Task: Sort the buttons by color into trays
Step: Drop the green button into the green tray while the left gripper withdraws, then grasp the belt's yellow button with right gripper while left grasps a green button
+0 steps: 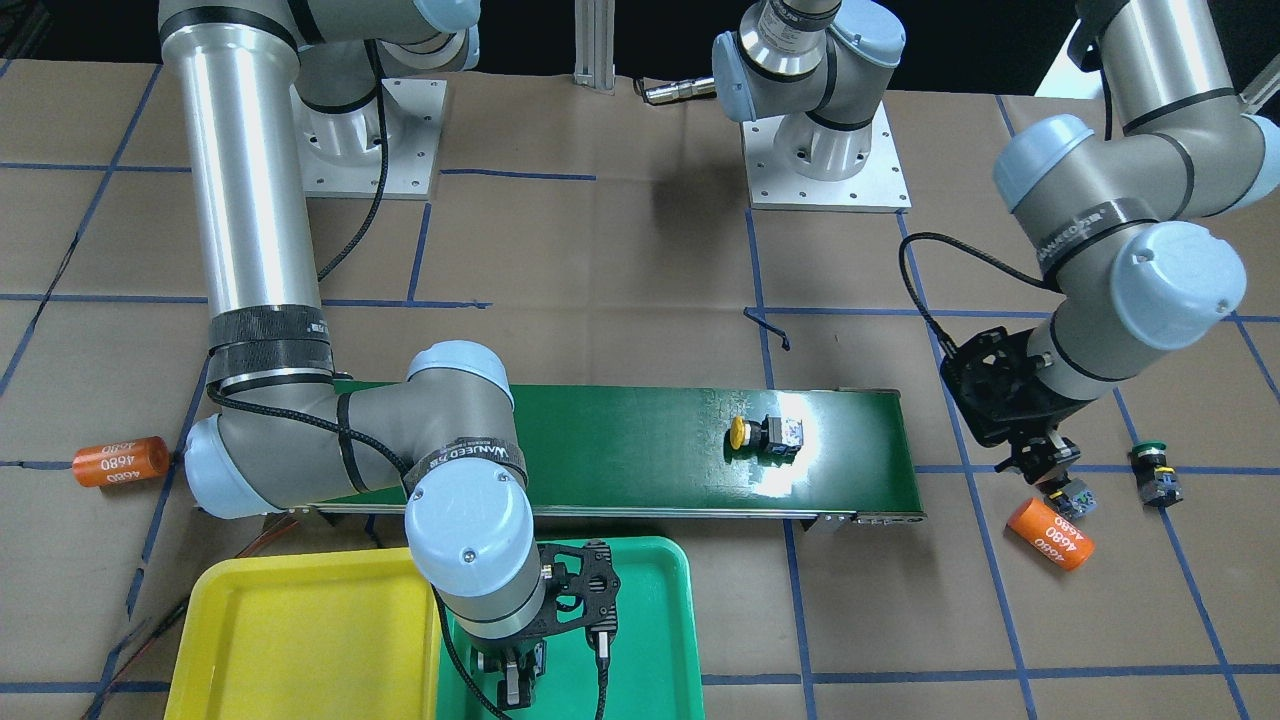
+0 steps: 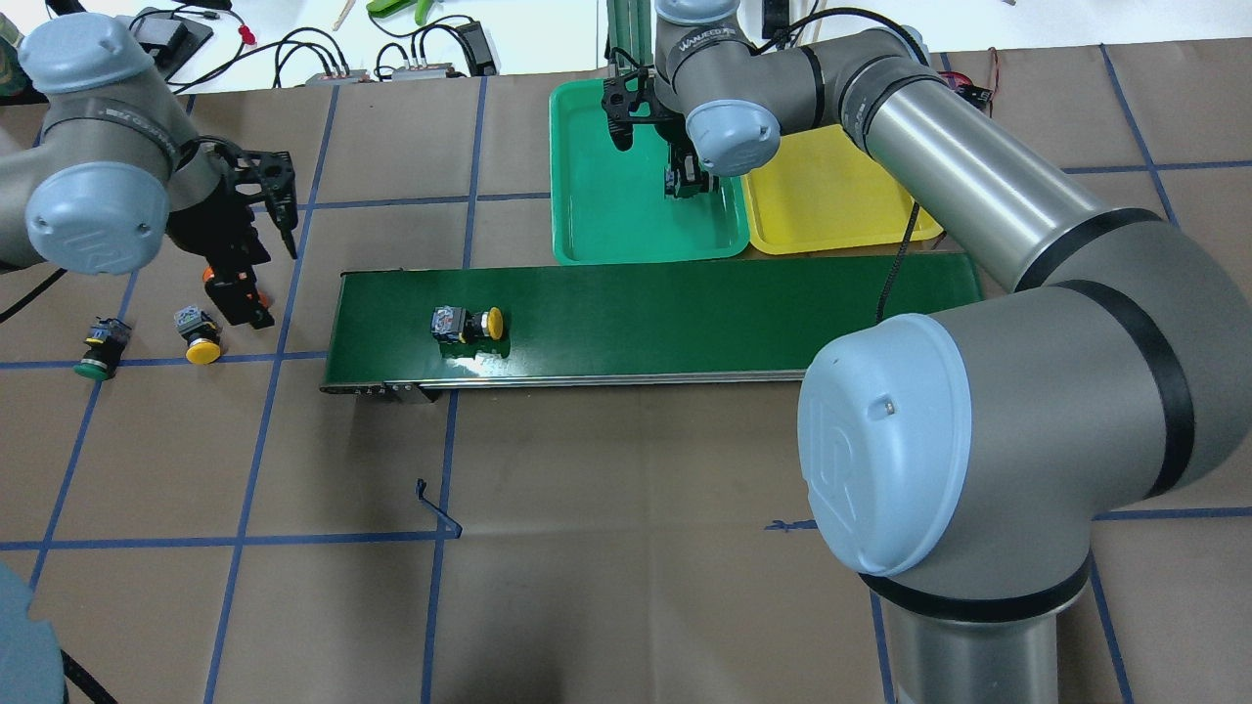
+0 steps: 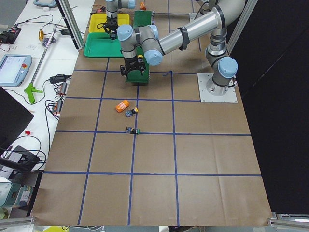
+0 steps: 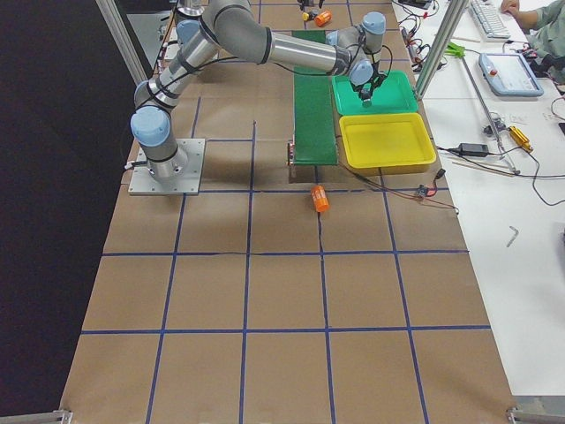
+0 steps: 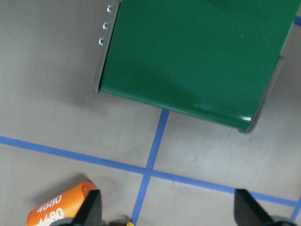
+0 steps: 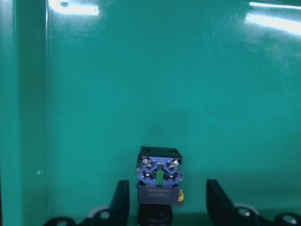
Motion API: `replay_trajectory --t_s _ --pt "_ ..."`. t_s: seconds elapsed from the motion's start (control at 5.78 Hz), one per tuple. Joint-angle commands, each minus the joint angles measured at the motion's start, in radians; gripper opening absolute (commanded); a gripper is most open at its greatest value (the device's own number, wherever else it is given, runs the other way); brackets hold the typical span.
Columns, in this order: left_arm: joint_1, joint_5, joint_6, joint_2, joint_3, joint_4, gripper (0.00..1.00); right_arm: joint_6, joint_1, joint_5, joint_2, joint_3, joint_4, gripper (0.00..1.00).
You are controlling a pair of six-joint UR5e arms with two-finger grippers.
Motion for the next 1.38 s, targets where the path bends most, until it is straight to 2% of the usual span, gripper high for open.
replay_trajectory --t_s 0.0,0.17,0.35,0.52,0.69,0.87,1.04,1.21 --pt "0.094 0.003 0.244 -0.009 0.003 -0.002 0.99 0.006 -0.003 -0.01 -0.084 0.005 0.05 1.0" --pt "0.151 -0.004 0.322 -0.015 0.003 0.001 0.99 0.003 -0.027 -0.011 -0.161 0.013 0.181 1.0" --pt "0.205 -0.035 0.306 -0.014 0.003 0.017 0.99 -0.005 -0.073 -0.005 -0.246 0.035 0.342 1.0" --pt "0.246 -0.067 0.185 -0.033 -0.006 0.113 0.99 -0.012 -0.095 -0.002 -0.351 0.16 0.354 1.0" --pt "0.294 -0.067 0.027 -0.061 0.001 0.149 0.99 -0.012 -0.11 -0.003 -0.468 0.318 0.325 1.0" --pt "0.335 -0.069 -0.072 -0.081 0.001 0.177 0.99 -0.012 -0.121 -0.007 -0.573 0.424 0.276 1.0" --pt "0.342 -0.067 -0.147 -0.115 0.026 0.292 0.99 -0.023 -0.135 -0.008 -0.63 0.486 0.274 1.0" --pt "0.372 -0.069 -0.262 -0.167 0.039 0.306 0.99 -0.009 -0.127 -0.001 -0.629 0.488 0.264 1.0"
